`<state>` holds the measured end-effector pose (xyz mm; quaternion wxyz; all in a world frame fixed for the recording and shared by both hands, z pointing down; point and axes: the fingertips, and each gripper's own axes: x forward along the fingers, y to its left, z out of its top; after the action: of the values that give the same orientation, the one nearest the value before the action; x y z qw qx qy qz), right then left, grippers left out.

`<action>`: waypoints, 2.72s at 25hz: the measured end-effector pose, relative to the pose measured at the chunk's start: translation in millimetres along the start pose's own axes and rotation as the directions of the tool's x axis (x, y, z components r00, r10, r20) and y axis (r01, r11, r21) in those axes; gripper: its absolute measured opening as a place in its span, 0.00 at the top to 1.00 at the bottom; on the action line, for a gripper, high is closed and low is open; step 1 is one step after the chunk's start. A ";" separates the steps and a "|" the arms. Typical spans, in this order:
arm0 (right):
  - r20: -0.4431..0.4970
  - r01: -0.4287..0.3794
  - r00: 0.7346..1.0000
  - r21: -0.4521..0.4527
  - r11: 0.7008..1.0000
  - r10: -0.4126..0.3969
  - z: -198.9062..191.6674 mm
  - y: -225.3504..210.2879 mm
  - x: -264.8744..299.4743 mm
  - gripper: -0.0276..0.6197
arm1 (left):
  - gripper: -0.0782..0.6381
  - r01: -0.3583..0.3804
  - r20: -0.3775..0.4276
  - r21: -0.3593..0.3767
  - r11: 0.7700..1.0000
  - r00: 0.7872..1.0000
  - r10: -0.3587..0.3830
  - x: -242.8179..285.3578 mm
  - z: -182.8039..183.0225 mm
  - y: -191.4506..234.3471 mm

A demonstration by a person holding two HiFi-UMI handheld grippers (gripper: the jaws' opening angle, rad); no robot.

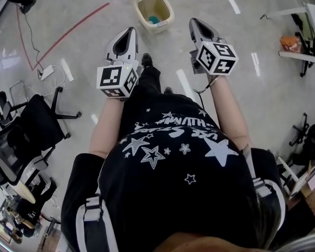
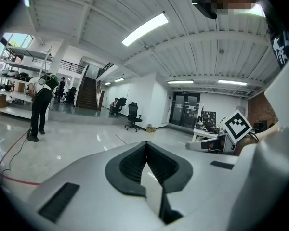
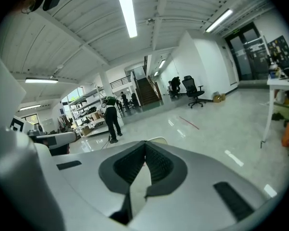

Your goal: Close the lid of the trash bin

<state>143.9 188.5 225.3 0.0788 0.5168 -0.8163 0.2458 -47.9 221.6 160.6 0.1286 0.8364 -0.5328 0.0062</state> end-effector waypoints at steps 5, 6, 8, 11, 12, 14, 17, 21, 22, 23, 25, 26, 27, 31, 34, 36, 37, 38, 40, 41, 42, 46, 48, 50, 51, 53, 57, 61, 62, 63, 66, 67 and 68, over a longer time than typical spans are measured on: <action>-0.009 0.017 1.000 0.011 1.000 -0.017 28.6 -8.5 58.3 0.95 | 0.88 0.024 -0.035 -0.005 1.000 0.999 -0.025 56.1 8.6 39.3; -0.013 0.019 1.000 0.011 1.000 -0.019 32.6 -8.6 69.2 0.95 | 0.88 0.031 -0.042 -0.004 1.000 0.999 -0.031 65.7 10.3 46.8; -0.024 0.028 0.999 0.010 1.000 -0.028 38.8 -9.8 89.7 0.95 | 0.88 0.046 -0.053 -0.003 0.999 0.998 -0.046 83.2 13.4 60.0; -0.040 0.043 0.998 0.013 0.999 -0.043 41.1 -11.2 117.6 0.95 | 0.88 0.064 -0.068 -0.005 0.998 0.996 -0.064 104.2 12.6 79.4; -0.046 0.048 0.998 0.013 0.999 -0.047 40.5 -11.1 125.9 0.95 | 0.88 0.067 -0.073 -0.010 0.998 0.995 -0.068 109.9 11.3 86.3; -0.060 0.055 0.997 0.010 0.998 -0.055 39.4 -11.0 140.5 0.95 | 0.88 0.070 -0.083 -0.023 0.997 0.994 -0.071 120.0 8.6 99.3; -0.070 0.068 0.995 0.017 0.998 -0.066 41.6 -12.1 162.7 0.95 | 0.88 0.075 -0.098 -0.039 0.996 0.992 -0.079 136.5 5.7 118.7; -0.069 0.074 0.995 0.042 0.996 -0.071 43.8 -9.1 185.3 0.95 | 0.88 0.094 -0.118 -0.036 0.995 0.988 -0.097 153.1 3.8 139.2; -0.075 0.070 0.995 0.045 0.997 -0.066 42.5 -7.9 189.4 0.95 | 0.88 0.095 -0.119 -0.034 0.995 0.988 -0.098 155.4 3.9 142.4; -0.083 0.063 0.995 0.045 0.997 -0.060 41.0 -7.6 193.7 0.95 | 0.88 0.093 -0.120 -0.033 0.995 0.988 -0.096 157.9 3.6 144.9; -0.099 0.051 0.994 0.034 0.998 -0.047 40.5 -12.2 205.4 0.95 | 0.88 0.079 -0.122 -0.038 0.996 0.989 -0.083 166.8 0.7 149.7; -0.105 0.046 0.993 0.026 0.999 -0.043 41.8 -16.4 212.7 0.95 | 0.88 0.067 -0.124 -0.044 0.997 0.990 -0.072 172.7 -1.5 152.3; -0.111 0.042 0.993 0.022 0.999 -0.039 43.6 -20.9 220.2 0.95 | 0.88 0.053 -0.127 -0.050 0.997 0.990 -0.059 178.4 -3.8 155.0; -0.140 0.015 0.990 0.033 0.999 -0.010 44.4 -39.7 247.0 0.95 | 0.88 -0.007 -0.133 -0.062 0.998 0.991 -0.001 197.7 -13.1 161.7; -0.183 -0.021 0.983 0.034 0.999 0.027 37.9 -55.9 273.1 0.95 | 0.88 -0.065 -0.144 -0.061 0.996 0.988 0.056 214.6 -22.6 169.9; -0.206 -0.046 0.977 0.026 0.999 0.050 36.1 -67.7 293.5 0.95 | 0.88 -0.110 -0.153 -0.066 0.992 0.983 0.098 226.9 -29.4 177.3; -0.216 -0.058 0.975 0.023 0.998 0.061 35.8 -73.0 303.7 0.95 | 0.88 -0.131 -0.160 -0.070 0.989 0.980 0.119 232.3 -32.8 180.7; -0.225 -0.071 0.972 0.023 0.997 0.074 35.4 -78.0 314.0 0.95 | 0.88 -0.151 -0.167 -0.074 0.986 0.976 0.137 237.5 -36.4 183.3; -0.247 -0.101 0.963 0.024 0.995 0.103 32.2 -88.0 335.8 0.95 | 0.88 -0.183 -0.184 -0.080 0.980 0.969 0.166 248.6 -45.0 185.2; -0.261 -0.117 0.958 0.021 0.993 0.118 29.3 -92.9 347.8 0.95 | 0.88 -0.196 -0.193 -0.085 0.977 0.965 0.177 254.7 -50.3 184.8; -0.274 -0.134 0.953 0.015 0.991 0.133 25.7 -97.1 360.3 0.95 | 0.88 -0.208 -0.200 -0.089 0.974 0.962 0.187 260.5 -56.3 184.4; -0.306 -0.193 0.934 -0.004 0.981 0.183 12.5 -106.0 407.5 0.95 | 0.88 -0.255 -0.225 -0.113 0.960 0.948 0.225 280.9 -82.3 188.1; -0.318 -0.218 0.926 -0.007 0.976 0.204 6.7 -108.1 427.3 0.95 | 0.88 -0.275 -0.232 -0.120 0.954 0.942 0.242 290.8 -92.6 191.8; -0.334 -0.240 0.916 -0.014 0.971 0.221 -2.0 -108.9 444.1 0.95 | 0.88 -0.289 -0.236 -0.122 0.949 0.938 0.256 298.5 -101.6 196.2; -0.346 -0.249 0.911 -0.021 0.968 0.227 -7.1 -109.5 451.4 0.95 | 0.88 -0.295 -0.237 -0.123 0.947 0.936 0.261 301.4 -105.6 198.5; -0.375 -0.262 0.898 -0.036 0.964 0.230 -16.6 -111.7 463.8 0.95 | 0.88 -0.306 -0.238 -0.128 0.943 0.933 0.271 306.4 -111.8 203.5; -0.431 -0.308 0.862 -0.025 0.951 0.268 -32.3 -109.9 475.9 0.95 | 0.88 -0.325 -0.233 -0.147 0.934 0.929 0.287 309.2 -122.3 212.8; -0.464 -0.333 0.840 -0.031 0.943 0.281 -44.3 -107.3 477.1 0.95 | 0.88 -0.341 -0.231 -0.158 0.927 0.925 0.301 308.4 -133.0 224.6; -0.464 -0.333 0.839 -0.027 0.942 0.283 -45.2 -107.0 475.8 0.95 | 0.88 -0.344 -0.232 -0.160 0.925 0.924 0.303 308.2 -134.4 227.1; -0.461 -0.334 0.840 -0.022 0.942 0.287 -45.5 -106.2 473.9 0.95 | 0.88 -0.346 -0.232 -0.161 0.924 0.924 0.305 307.8 -135.4 229.0; -0.455 -0.345 0.841 -0.032 0.938 0.294 -47.0 -101.4 465.1 0.95 | 0.88 -0.343 -0.235 -0.163 0.925 0.924 0.301 305.4 -137.8 230.2; -0.458 -0.348 0.840 -0.041 0.937 0.292 -49.2 -99.9 460.9 0.95 | 0.88 -0.338 -0.239 -0.164 0.927 0.925 0.295 304.2 -139.9 228.9; -0.463 -0.347 0.838 -0.048 0.937 0.287 -52.5 -99.0 455.9 0.95 | 0.88 -0.331 -0.246 -0.165 0.929 0.926 0.286 302.8 -143.0 226.9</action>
<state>18.0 -187.3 476.9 0.2566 0.2972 -0.8642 0.3146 -101.5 -106.7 390.8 0.2683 0.7183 -0.6388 0.0633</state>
